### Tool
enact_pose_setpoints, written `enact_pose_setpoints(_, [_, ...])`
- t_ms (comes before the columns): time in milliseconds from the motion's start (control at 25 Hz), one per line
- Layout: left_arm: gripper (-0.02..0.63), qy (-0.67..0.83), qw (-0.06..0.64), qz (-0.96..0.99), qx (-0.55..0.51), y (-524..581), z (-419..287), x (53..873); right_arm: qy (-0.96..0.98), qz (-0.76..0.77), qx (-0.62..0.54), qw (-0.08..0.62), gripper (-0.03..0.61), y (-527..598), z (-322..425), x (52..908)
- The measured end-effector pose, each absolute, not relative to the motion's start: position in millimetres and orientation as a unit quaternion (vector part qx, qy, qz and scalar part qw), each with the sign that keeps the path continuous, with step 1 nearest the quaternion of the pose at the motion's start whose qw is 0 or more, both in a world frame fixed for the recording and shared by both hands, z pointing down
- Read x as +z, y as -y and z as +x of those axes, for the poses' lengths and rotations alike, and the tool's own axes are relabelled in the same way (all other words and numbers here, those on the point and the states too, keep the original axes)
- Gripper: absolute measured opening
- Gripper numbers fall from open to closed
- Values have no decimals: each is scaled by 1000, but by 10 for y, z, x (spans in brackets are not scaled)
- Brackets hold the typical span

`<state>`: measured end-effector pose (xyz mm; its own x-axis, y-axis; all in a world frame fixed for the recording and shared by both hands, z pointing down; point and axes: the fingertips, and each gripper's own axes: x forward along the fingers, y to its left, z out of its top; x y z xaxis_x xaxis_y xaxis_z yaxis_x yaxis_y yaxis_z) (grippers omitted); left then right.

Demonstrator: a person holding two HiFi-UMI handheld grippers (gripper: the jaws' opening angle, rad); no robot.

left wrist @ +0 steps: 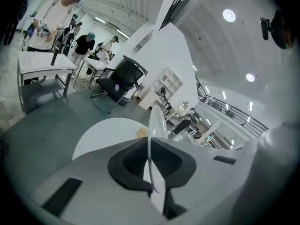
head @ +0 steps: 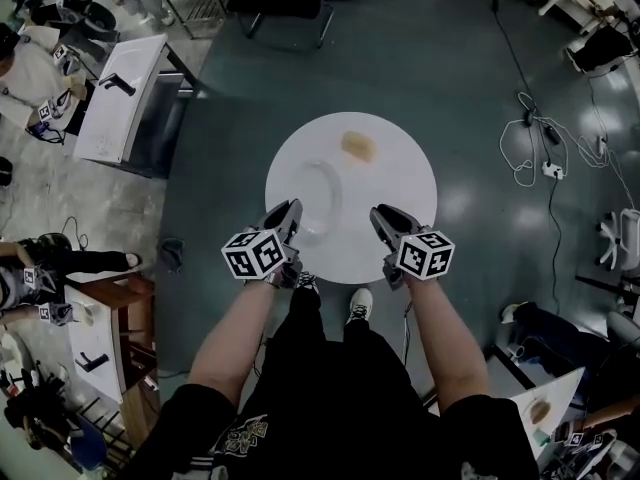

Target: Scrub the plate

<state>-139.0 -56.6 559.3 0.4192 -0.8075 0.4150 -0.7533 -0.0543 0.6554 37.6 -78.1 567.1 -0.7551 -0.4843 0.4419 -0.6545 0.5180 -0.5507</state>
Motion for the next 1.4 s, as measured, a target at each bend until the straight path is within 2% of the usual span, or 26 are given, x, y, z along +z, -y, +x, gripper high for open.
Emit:
enact_pose_setpoints(280, [21, 562, 398, 725, 16, 604, -1522, 5657, 869, 354, 241, 246, 112, 1227, 231, 5904])
enact_pose_setpoints(960, [21, 524, 429, 731, 79, 852, -1783, 6004, 834, 299, 97, 453, 186, 2526, -211, 6698])
enact_pose_setpoints(1160, [21, 517, 432, 734, 81, 870, -1842, 6025, 822, 287, 98, 482, 185, 2586, -235, 6912])
enact_pose_setpoints(1400, [21, 515, 443, 730, 78, 882, -1885, 6083, 827, 310, 114, 454, 115, 2501, -274, 6830])
